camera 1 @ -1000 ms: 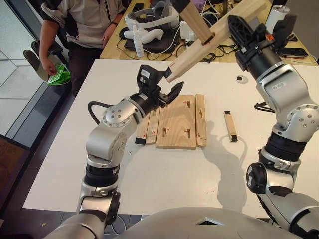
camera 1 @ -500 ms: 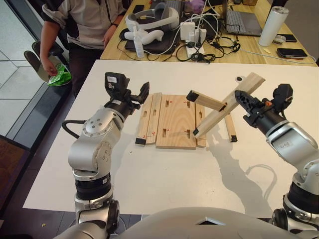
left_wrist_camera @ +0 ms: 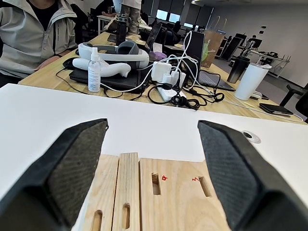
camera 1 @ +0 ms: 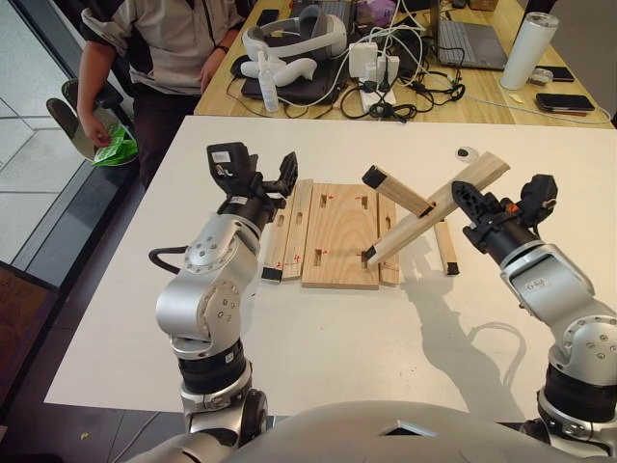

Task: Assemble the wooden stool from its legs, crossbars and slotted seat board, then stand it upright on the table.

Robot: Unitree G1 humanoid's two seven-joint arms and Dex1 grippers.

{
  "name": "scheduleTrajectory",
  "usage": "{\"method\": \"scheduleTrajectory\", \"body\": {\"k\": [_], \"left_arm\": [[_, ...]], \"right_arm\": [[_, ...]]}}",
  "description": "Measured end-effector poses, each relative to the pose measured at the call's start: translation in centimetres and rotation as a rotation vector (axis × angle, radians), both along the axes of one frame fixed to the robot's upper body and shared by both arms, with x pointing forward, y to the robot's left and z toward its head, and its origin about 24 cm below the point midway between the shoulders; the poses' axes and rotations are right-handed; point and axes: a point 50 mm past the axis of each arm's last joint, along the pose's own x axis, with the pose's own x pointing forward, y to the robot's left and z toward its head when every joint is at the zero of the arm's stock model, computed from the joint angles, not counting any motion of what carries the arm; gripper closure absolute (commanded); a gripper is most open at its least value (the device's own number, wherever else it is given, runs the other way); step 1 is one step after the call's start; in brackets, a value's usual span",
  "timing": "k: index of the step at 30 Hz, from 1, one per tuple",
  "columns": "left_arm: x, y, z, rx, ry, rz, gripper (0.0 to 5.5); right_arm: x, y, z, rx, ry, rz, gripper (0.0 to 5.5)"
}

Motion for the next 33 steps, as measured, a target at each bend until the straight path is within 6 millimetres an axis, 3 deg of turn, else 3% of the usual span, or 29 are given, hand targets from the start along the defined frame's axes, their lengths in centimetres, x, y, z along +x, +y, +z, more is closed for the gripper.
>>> {"method": "scheduleTrajectory", "body": {"k": [6,19,27,33], "left_arm": [[-0.1,0.2,0.0,-0.008,-0.011,0.038,2.03],[0.0,0.7,0.3,-0.007,-0.043,0.080,2.03],[0.0,0.7,0.4,-0.006,-0.052,0.085,2.03],[0.2,0.6,0.5,-0.006,-0.055,0.081,2.03]], "right_arm": [[-0.5,0.3,-1.0,-0.026,0.024,0.040,4.50],[-0.6,0.6,-0.6,-0.244,-0.102,0.129,4.50],[-0.1,-1.3,-0.4,-0.348,-0.161,0.123,4.50],[0.5,-1.6,-0.8,-0.311,-0.178,0.140,4.50]]}}
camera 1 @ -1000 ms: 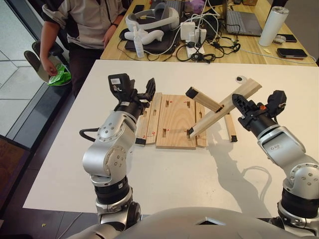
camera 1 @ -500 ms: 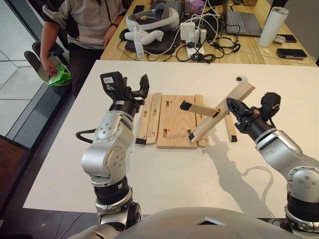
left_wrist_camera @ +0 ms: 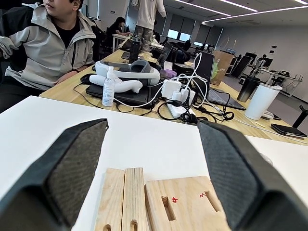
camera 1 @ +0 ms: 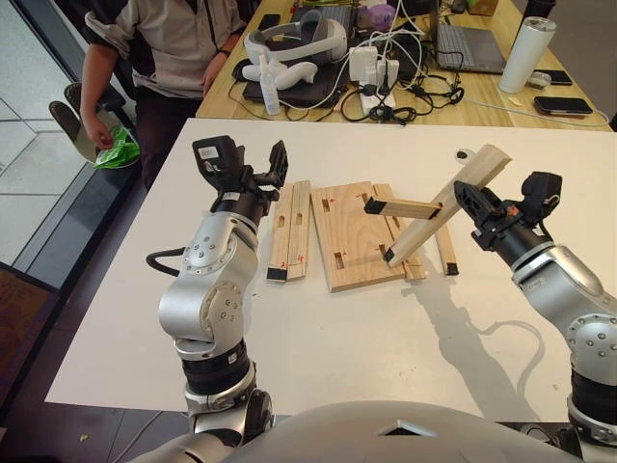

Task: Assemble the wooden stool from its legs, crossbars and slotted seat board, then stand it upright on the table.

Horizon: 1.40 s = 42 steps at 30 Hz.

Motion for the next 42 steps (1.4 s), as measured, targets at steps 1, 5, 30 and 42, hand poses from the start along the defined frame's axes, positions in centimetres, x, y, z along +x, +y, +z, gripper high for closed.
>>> {"method": "scheduleTrajectory", "body": {"k": [1,5,30,42], "left_arm": [[0.0,-0.1,0.0,0.005,-0.001,0.001,2.03],[0.0,-0.3,0.0,0.002,-0.008,-0.003,2.03],[0.3,-0.1,0.0,0.006,-0.042,0.039,2.03],[0.2,0.0,0.0,0.013,-0.043,0.049,2.03]], "right_arm": [[0.3,0.0,-0.3,0.020,0.000,-0.006,4.50],[0.5,0.3,-0.6,0.029,-0.020,-0.004,4.50],[-2.2,1.0,-0.4,-0.268,-0.113,0.190,4.50],[-2.2,-0.2,-0.4,-0.263,-0.099,0.180,4.50]]}}
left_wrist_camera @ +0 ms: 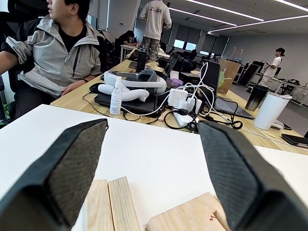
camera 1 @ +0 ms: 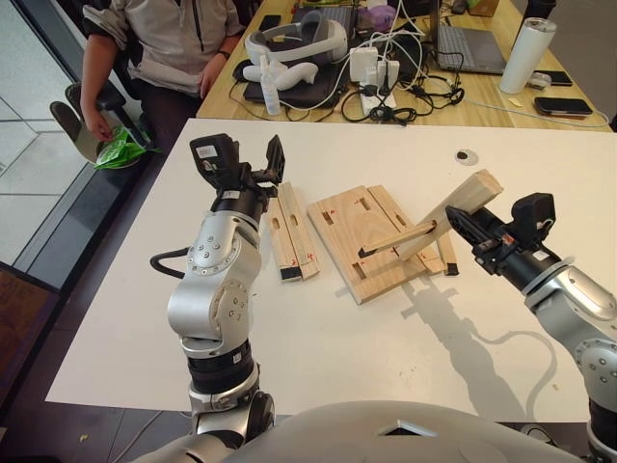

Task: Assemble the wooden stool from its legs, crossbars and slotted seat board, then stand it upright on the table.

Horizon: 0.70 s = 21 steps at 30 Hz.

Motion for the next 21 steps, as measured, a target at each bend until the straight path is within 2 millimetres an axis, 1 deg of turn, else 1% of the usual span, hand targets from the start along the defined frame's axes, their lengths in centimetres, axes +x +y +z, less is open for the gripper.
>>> {"method": "scheduleTrajectory", "body": {"k": [5,12,13,15,16,17,19,21], "left_arm": [[0.0,0.0,0.0,0.000,0.000,-0.002,2.03],[0.0,0.0,0.0,0.003,-0.001,-0.005,2.03],[0.0,0.0,0.0,0.003,-0.001,-0.005,2.03],[0.0,0.0,0.0,0.004,-0.001,-0.008,2.03],[0.0,0.0,0.0,0.004,-0.002,-0.011,2.03],[0.0,-0.1,0.0,0.005,-0.003,-0.015,2.03],[0.0,-0.1,0.0,0.006,-0.003,-0.018,2.03],[0.0,-0.1,0.0,0.007,-0.003,-0.022,2.03]], "right_arm": [[0.8,0.0,0.2,0.004,-0.024,-0.041,4.50],[1.1,0.4,0.5,0.033,-0.046,-0.046,4.50],[1.1,0.5,0.5,0.032,-0.048,-0.051,4.12],[1.2,0.5,0.6,0.025,-0.063,-0.067,3.74],[1.2,0.5,0.8,0.025,-0.077,-0.068,3.68],[1.2,0.5,0.8,0.023,-0.080,-0.071,3.39],[1.2,0.5,0.8,0.020,-0.083,-0.075,3.23],[1.2,0.6,0.8,0.022,-0.083,-0.072,3.23]]}}
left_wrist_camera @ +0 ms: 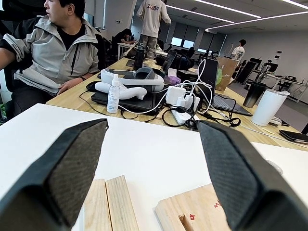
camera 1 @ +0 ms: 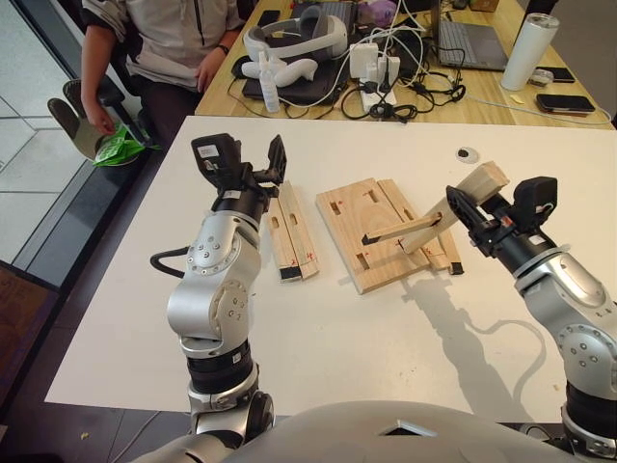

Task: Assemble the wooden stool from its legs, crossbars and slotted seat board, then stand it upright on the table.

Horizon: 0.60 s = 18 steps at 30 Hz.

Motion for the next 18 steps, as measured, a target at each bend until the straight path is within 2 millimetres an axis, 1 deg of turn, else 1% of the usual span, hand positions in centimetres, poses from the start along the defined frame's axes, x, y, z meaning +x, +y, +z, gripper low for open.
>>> {"method": "scheduleTrajectory", "body": {"k": [2,4,6,7,8,9,11,12,13,14,18], "left_arm": [[0.0,0.0,0.0,0.005,-0.001,-0.003,2.03],[0.0,0.0,0.0,0.005,0.000,-0.003,2.03],[0.0,0.1,0.0,0.005,0.000,0.000,2.03],[0.0,0.1,0.0,0.005,0.000,0.004,2.03],[0.0,0.2,0.0,0.005,-0.001,0.010,2.03],[0.0,0.2,0.1,0.006,-0.002,0.015,2.03],[0.0,0.3,0.1,0.007,-0.005,0.017,2.03],[0.0,0.2,0.2,0.007,-0.008,0.015,2.03],[0.1,0.2,0.3,0.008,-0.011,0.012,2.03],[0.2,0.1,0.4,0.009,-0.014,0.006,2.03],[0.5,0.1,0.7,0.018,-0.025,-0.004,2.03]], "right_arm": [[0.1,0.0,0.1,-0.004,-0.007,-0.003,3.23],[0.7,-0.1,1.4,-0.008,-0.062,-0.005,3.23],[2.0,0.0,4.2,-0.015,-0.182,-0.003,3.23],[2.4,0.1,5.2,-0.013,-0.214,0.002,3.23],[3.3,0.4,7.3,0.001,-0.288,0.010,3.23],[3.9,0.6,8.8,0.020,-0.335,0.006,3.23],[4.6,1.1,11.5,0.060,-0.415,-0.004,3.23],[4.8,1.3,12.2,0.077,-0.429,-0.004,3.23],[4.9,1.4,12.4,0.090,-0.432,-0.001,3.23],[5.0,1.4,12.3,0.097,-0.418,-0.005,3.23],[5.3,1.2,11.1,0.094,-0.352,-0.026,3.23]]}}
